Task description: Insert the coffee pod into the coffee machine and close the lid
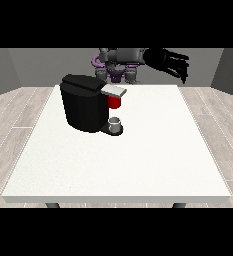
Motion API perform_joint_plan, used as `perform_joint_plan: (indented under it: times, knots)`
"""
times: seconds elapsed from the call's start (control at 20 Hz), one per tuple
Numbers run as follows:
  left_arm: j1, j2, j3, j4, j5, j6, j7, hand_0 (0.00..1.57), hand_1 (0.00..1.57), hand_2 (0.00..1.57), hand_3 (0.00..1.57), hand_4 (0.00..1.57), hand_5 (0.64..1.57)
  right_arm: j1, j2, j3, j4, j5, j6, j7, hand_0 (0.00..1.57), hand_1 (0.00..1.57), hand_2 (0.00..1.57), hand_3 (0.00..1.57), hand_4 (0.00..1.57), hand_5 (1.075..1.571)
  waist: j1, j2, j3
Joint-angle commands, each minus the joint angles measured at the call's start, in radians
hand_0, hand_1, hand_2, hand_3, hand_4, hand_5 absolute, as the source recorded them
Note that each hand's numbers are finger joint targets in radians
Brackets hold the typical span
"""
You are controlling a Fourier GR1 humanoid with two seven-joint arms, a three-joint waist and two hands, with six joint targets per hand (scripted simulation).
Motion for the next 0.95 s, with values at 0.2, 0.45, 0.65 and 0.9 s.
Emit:
perform_joint_plan:
  times: [0.2, 0.45, 0.65, 0.9]
  knots:
    - [0.040, 0.038, 0.037, 0.019, 0.036, -0.036, -0.038, 0.00, 0.00, 0.00, 0.00, 0.33, 1.571, -0.062, 0.053, -0.004, 0.094, -0.002, -0.011, -0.044, 0.00, 0.00, 0.00, 0.00, 0.10, 1.571, -0.022, -0.001, -0.0011]
    - [0.001, 0.029, 0.031, -0.022, 0.039, -0.015, 0.032, 0.00, 0.00, 0.00, 0.00, 0.35, 1.571, -0.072, 0.063, -0.019, 0.148, -0.031, 0.028, -0.164, 0.00, 0.00, 0.00, 0.00, 0.00, 1.571, -0.048, 0.011, -0.0004]
    - [0.081, 0.029, 0.054, -0.001, 0.048, -0.004, 0.033, 0.00, 0.00, 0.00, 0.00, 0.33, 1.571, 0.054, 0.183, 0.047, 0.088, -0.034, 0.021, -0.268, 0.00, 0.00, 0.00, 0.00, 0.17, 1.571, -0.130, -0.095, -0.0001]
    - [0.162, 0.042, 0.080, 0.075, 0.047, -0.006, -0.020, 0.00, 0.00, 0.00, 0.00, 0.27, 1.571, 0.197, 0.265, 0.158, 0.038, -0.091, 0.009, -0.300, 0.00, 0.00, 0.00, 0.00, 0.26, 1.571, -0.210, -0.192, -0.0006]
